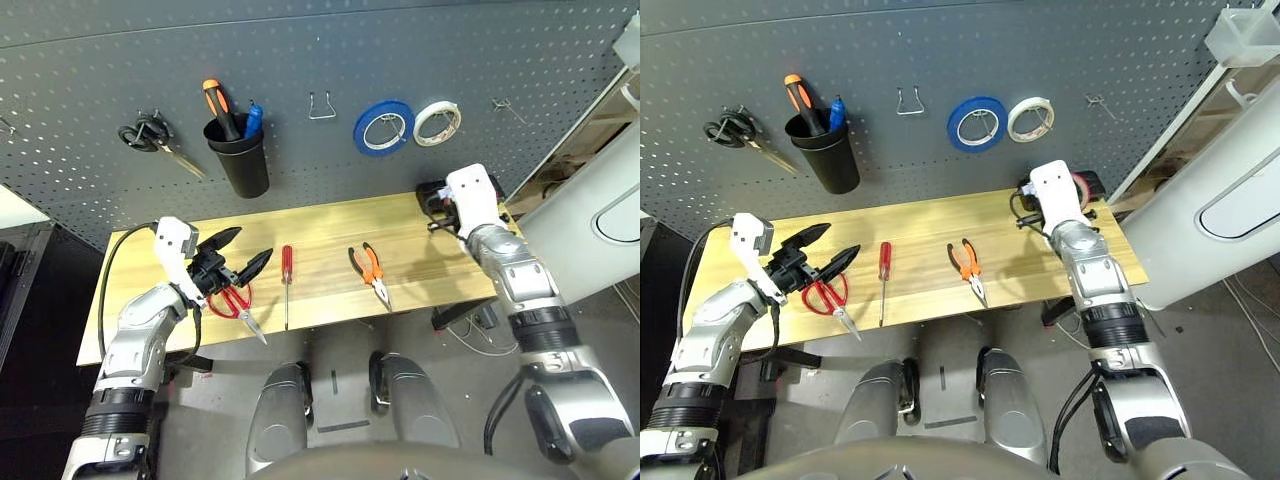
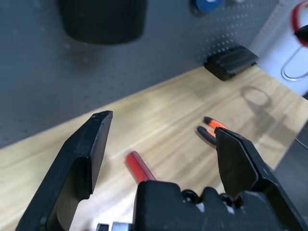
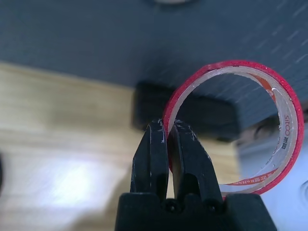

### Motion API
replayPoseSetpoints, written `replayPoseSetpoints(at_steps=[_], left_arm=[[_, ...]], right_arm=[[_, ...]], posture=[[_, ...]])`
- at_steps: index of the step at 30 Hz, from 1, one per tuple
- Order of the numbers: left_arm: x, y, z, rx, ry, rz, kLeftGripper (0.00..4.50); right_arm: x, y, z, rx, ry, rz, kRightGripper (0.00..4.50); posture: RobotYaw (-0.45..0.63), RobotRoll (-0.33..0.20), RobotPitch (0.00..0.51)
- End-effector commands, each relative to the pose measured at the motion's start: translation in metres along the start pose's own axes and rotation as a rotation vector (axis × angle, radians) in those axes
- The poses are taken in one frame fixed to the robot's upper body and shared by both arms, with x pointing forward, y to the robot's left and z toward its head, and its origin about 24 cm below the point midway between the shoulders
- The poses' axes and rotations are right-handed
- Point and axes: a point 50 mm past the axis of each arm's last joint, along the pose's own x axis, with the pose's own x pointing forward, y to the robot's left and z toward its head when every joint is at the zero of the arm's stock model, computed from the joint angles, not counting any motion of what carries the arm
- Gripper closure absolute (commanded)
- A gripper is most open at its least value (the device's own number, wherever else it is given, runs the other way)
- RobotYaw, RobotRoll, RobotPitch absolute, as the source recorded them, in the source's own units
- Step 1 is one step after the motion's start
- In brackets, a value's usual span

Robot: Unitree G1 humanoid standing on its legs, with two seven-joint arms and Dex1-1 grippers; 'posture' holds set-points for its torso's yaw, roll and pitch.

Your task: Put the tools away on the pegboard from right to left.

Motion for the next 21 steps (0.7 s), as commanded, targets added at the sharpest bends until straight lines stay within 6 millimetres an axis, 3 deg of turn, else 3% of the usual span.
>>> replayPoseSetpoints(at_steps=[1, 10, 21], left_arm=[[0.001, 0.001, -0.002, 0.012, 0.010, -0.007, 0.00], [0.000, -0.004, 0.001, 0.016, -0.008, 0.018, 0.00], [-0.001, -0.006, 0.000, 0.010, -0.008, 0.032, 0.00]], right_arm=[[-0.006, -0.017, 0.007, -0.031, -0.052, -0.075, 4.47], [-0.007, -0.045, 0.032, -0.028, -0.161, -0.185, 4.47], [0.028, -0.065, 0.045, -0.062, -0.153, -0.115, 4.47]], posture=[[-0.10, 0.000, 0.054], [-0.08, 0.000, 0.049], [-0.06, 0.000, 0.050]])
